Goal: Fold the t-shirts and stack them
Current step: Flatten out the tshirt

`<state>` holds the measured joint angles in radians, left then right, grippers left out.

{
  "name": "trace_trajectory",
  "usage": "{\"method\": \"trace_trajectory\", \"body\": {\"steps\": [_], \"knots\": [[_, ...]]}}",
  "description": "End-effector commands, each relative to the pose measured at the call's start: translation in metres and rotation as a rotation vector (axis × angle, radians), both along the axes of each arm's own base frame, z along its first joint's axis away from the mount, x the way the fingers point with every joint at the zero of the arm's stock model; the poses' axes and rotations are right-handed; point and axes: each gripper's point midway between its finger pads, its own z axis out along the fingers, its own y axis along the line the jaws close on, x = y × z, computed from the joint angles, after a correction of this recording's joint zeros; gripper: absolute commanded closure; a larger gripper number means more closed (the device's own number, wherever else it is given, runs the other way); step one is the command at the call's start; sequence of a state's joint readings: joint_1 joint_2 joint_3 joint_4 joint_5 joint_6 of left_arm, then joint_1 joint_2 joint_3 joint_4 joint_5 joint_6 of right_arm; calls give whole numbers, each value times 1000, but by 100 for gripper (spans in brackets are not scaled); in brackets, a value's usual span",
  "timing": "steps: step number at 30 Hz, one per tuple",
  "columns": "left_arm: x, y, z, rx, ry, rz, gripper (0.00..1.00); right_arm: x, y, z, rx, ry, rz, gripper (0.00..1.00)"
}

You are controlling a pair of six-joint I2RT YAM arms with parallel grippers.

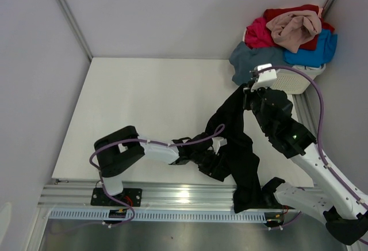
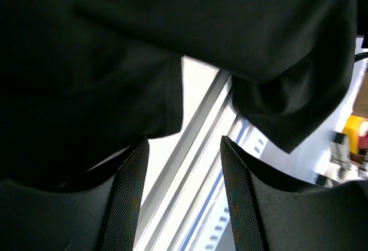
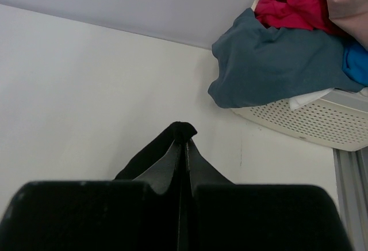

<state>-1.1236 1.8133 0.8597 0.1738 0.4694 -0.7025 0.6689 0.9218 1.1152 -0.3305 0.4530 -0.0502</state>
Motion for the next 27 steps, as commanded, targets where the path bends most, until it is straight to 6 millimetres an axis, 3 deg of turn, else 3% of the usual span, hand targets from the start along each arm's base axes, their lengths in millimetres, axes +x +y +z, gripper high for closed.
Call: {"method": "trace_trajectory", "body": {"steps": [1,5,14,21,27], "knots": [[-4,-3,-16,64,-105,-14,42,-1,-5,5,36,-23,-35,100],[-5,8,-32,143,-134,18,42,-1,-7,-1,39,-14,-44,100],[16,11,-49,276,-202,72,44,0,-4,-1,44,-13,-42,100],[36,30,-70,477,-260,125,62,-1,-2,-1,54,-12,-24,100],[42,33,-73,519,-289,129,82,-3,-1,1,62,-16,-12,100]]}}
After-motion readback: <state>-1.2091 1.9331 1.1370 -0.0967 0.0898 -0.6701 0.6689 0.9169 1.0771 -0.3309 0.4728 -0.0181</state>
